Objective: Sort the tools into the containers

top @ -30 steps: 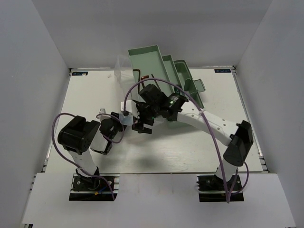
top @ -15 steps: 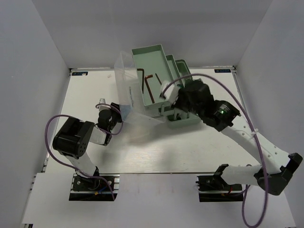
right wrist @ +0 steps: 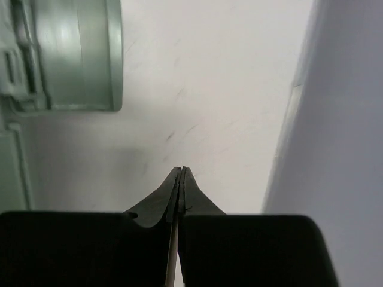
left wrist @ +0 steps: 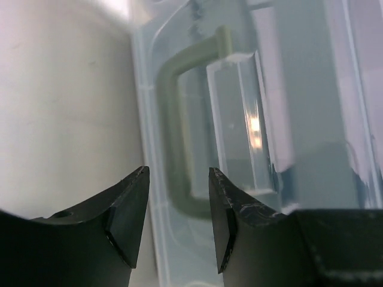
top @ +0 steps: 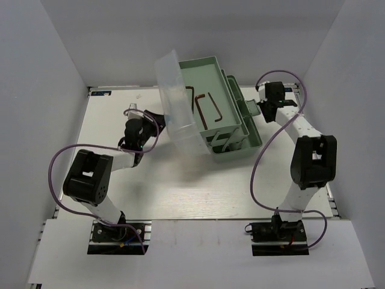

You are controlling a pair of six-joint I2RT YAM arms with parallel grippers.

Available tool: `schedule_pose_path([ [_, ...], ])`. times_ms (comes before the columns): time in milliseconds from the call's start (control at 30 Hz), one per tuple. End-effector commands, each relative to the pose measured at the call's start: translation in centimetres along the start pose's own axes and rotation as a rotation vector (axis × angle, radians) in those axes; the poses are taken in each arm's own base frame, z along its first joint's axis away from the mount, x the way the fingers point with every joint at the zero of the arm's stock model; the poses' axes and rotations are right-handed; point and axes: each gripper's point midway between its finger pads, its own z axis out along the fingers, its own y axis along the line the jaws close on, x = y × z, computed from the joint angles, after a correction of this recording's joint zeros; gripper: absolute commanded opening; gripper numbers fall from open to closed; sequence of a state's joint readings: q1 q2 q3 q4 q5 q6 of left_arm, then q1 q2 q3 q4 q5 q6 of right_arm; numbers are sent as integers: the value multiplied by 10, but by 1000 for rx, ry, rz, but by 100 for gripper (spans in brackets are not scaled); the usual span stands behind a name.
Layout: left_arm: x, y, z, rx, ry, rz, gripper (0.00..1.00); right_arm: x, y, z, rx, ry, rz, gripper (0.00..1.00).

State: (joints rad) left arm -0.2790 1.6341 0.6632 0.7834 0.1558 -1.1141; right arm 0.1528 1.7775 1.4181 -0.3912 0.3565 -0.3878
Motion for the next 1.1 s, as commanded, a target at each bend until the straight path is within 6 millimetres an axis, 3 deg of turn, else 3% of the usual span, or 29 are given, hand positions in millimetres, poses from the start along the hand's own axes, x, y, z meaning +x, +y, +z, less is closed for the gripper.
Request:
schedule_pose_path([
  [0, -16, -83, 1, 198, 16, 83, 55, 6, 45, -2, -301, 16, 125, 0],
  [33, -16, -86, 2, 200, 24, 98, 55, 14, 48, -1, -341, 43, 141, 0],
  [67, -9, -90, 5, 210, 54, 110, 55, 11, 73, -7, -510, 28, 175, 0],
  [133, -10, -102, 15, 228, 81, 135, 55, 17, 89, -5, -633, 58, 224, 0],
  [167, -4, -106, 16, 249, 125, 147, 55, 12, 113, -24, -813, 45, 255, 0],
  [200, -5, -116, 20, 279, 138, 154, 55, 11, 115, -26, -863, 40, 279, 0],
  [267, 14, -112, 28, 291, 235, 151, 55, 1, 132, -45, -1036, 1, 330, 0],
  [300, 12, -122, 34, 315, 250, 157, 55, 1, 135, -49, -1066, 0, 344, 0],
  [433, 47, -116, 59, 325, 455, 136, 55, -10, 141, -72, -1208, -14, 424, 0],
  [467, 45, -124, 59, 342, 462, 140, 55, -12, 141, -74, -1227, -18, 435, 0],
  [533, 65, -116, 66, 334, 539, 126, 55, -13, 142, -78, -1256, -13, 455, 0],
  [567, 64, -121, 69, 343, 545, 128, 52, -13, 142, -78, -1251, -11, 454, 0],
  [667, 61, -129, 63, 350, 502, 153, 52, -3, 130, -58, -1073, 21, 437, 0],
  [700, 52, -125, 64, 306, 446, 197, 52, 11, 127, -48, -994, 58, 428, 0],
  [733, 43, -129, 61, 280, 407, 234, 56, 11, 117, -36, -905, 36, 407, 0],
  [767, 25, -148, 46, 277, 343, 286, 60, 9, 93, -39, -822, -5, 416, 0],
  [800, 9, -132, 44, 149, 271, 354, 63, 28, 83, -28, -705, 39, 397, 0],
  [833, 0, -126, 36, 91, 231, 388, 71, 15, 66, -37, -633, -35, 374, 17],
  [867, -10, -126, 27, 54, 193, 423, 76, 20, 60, -36, -587, -32, 362, 28],
  [900, -24, -130, 10, 15, 146, 475, 79, 27, 41, -29, -456, -13, 339, 40],
  [967, -21, -112, -6, -40, 161, 510, 83, 15, 13, -45, -346, -82, 327, 56],
  [1067, -13, -84, -36, -122, 223, 604, 84, 22, 1, -60, -296, -102, 331, 76],
])
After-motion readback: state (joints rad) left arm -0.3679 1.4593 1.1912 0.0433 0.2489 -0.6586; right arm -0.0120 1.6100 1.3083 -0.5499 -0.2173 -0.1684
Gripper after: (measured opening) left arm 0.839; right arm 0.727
